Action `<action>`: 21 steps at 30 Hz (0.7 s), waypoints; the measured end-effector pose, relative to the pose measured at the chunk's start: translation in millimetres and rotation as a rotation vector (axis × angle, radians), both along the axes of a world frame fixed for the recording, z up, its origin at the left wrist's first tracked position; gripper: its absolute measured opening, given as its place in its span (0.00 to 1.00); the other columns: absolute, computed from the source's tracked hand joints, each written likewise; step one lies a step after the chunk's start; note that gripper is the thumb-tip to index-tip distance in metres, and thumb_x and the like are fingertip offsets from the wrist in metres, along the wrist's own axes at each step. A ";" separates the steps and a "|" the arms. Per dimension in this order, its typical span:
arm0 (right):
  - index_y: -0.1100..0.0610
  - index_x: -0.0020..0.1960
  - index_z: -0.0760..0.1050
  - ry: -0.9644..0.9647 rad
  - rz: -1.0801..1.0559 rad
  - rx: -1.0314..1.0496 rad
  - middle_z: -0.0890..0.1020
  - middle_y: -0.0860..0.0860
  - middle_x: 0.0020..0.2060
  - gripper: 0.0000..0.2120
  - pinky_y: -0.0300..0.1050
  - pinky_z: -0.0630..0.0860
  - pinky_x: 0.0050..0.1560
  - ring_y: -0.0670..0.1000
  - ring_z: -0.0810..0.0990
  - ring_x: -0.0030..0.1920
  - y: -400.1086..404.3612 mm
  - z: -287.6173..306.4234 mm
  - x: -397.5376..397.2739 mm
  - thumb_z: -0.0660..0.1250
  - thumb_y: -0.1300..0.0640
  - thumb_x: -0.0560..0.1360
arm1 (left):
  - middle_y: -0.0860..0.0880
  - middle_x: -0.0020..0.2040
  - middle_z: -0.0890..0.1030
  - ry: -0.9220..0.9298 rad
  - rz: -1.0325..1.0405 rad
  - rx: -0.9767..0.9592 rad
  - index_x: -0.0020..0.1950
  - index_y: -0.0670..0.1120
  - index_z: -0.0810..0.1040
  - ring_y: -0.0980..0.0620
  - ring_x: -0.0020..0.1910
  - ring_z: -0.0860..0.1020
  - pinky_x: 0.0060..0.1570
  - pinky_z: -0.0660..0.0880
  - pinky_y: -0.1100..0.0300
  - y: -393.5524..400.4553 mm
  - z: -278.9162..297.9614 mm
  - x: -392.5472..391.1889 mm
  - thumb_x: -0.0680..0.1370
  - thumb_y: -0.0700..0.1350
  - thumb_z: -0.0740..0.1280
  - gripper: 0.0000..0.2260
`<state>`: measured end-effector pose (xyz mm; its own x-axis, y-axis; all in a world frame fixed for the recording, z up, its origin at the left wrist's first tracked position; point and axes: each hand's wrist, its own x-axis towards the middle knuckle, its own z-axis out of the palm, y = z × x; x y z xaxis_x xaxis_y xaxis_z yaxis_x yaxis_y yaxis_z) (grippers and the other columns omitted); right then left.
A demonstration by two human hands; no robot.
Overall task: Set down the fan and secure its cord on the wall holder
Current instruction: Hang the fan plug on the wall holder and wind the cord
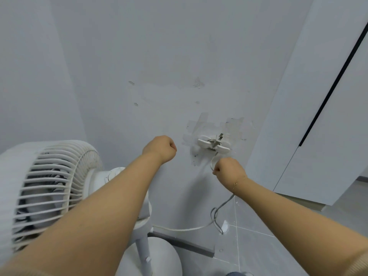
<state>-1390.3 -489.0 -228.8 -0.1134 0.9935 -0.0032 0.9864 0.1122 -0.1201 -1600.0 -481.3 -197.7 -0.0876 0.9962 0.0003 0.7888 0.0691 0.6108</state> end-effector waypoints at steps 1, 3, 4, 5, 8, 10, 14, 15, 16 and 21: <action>0.56 0.28 0.63 0.026 0.005 -0.002 0.69 0.53 0.28 0.21 0.41 0.63 0.42 0.56 0.70 0.40 2.5 3.3 3.1 0.64 0.58 0.78 | 0.47 0.48 0.81 -0.013 0.007 0.001 0.45 0.47 0.80 0.43 0.51 0.81 0.56 0.77 0.50 0.3 -0.6 1.6 0.74 0.36 0.62 0.09; 0.54 0.26 0.62 0.075 -0.002 0.002 0.73 0.56 0.30 0.23 0.41 0.64 0.41 0.55 0.70 0.39 8.1 10.0 10.4 0.66 0.56 0.76 | 0.44 0.49 0.82 -0.044 0.015 -0.003 0.48 0.43 0.81 0.42 0.51 0.81 0.56 0.77 0.49 0.4 -0.6 7.2 0.74 0.37 0.62 0.09; 0.54 0.25 0.63 0.091 -0.002 0.011 0.76 0.58 0.33 0.23 0.41 0.65 0.41 0.55 0.71 0.38 9.7 12.7 13.2 0.67 0.55 0.76 | 0.43 0.50 0.82 -0.063 0.019 -0.004 0.49 0.42 0.81 0.42 0.51 0.81 0.56 0.77 0.49 0.7 -0.4 10.7 0.74 0.37 0.62 0.09; 0.56 0.26 0.67 0.091 0.009 0.020 0.78 0.59 0.35 0.21 0.41 0.65 0.41 0.56 0.72 0.38 10.4 15.2 14.9 0.67 0.54 0.76 | 0.42 0.50 0.82 -0.085 0.023 -0.004 0.50 0.41 0.81 0.41 0.51 0.81 0.56 0.77 0.49 1.6 0.1 14.2 0.74 0.37 0.62 0.10; 0.63 0.38 0.78 0.085 0.085 0.035 0.82 0.61 0.40 0.11 0.43 0.67 0.39 0.60 0.77 0.42 10.5 20.2 13.7 0.63 0.60 0.75 | 0.41 0.50 0.83 -0.145 0.045 -0.009 0.49 0.39 0.81 0.41 0.51 0.82 0.56 0.78 0.49 4.5 1.3 22.6 0.73 0.37 0.61 0.11; 0.66 0.44 0.79 0.101 0.152 0.019 0.82 0.63 0.44 0.10 0.47 0.75 0.43 0.62 0.79 0.47 12.4 19.8 12.9 0.59 0.65 0.71 | 0.41 0.50 0.84 -0.189 0.072 -0.016 0.46 0.41 0.81 0.41 0.50 0.82 0.56 0.78 0.49 6.2 2.3 25.9 0.72 0.36 0.59 0.11; 0.70 0.37 0.73 0.043 0.232 -0.056 0.76 0.64 0.35 0.07 0.46 0.74 0.39 0.61 0.73 0.37 15.7 15.3 11.2 0.57 0.70 0.70 | 0.41 0.48 0.85 -0.308 0.126 -0.050 0.51 0.38 0.82 0.42 0.49 0.83 0.58 0.77 0.52 6.4 3.7 32.0 0.73 0.35 0.58 0.14; 0.65 0.31 0.68 -0.008 0.245 -0.064 0.69 0.59 0.29 0.10 0.43 0.67 0.33 0.57 0.67 0.31 15.3 14.3 9.9 0.57 0.71 0.71 | 0.41 0.48 0.85 -0.336 0.135 -0.057 0.52 0.38 0.82 0.42 0.49 0.83 0.58 0.77 0.52 6.7 3.1 33.3 0.74 0.35 0.58 0.14; 0.60 0.28 0.61 -0.056 0.263 -0.071 0.63 0.55 0.27 0.15 0.41 0.60 0.29 0.53 0.62 0.30 15.6 13.6 7.8 0.57 0.71 0.71 | 0.41 0.48 0.85 -0.356 0.141 -0.063 0.52 0.38 0.82 0.43 0.49 0.83 0.59 0.77 0.52 7.8 3.1 34.0 0.74 0.35 0.59 0.13; 0.57 0.29 0.55 -0.213 0.276 -0.121 0.60 0.53 0.28 0.18 0.43 0.58 0.31 0.55 0.63 0.34 24.2 3.4 -3.7 0.57 0.70 0.72 | 0.41 0.50 0.84 -0.399 0.163 -0.079 0.54 0.38 0.81 0.45 0.44 0.82 0.55 0.76 0.57 14.7 4.4 27.7 0.76 0.36 0.61 0.12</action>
<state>-1394.1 -464.8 -225.4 -0.3614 0.9165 -0.1713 0.9252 0.3753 0.0561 -1572.3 -466.6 -193.3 -0.2219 0.9648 -0.1409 0.4672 0.2321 0.8532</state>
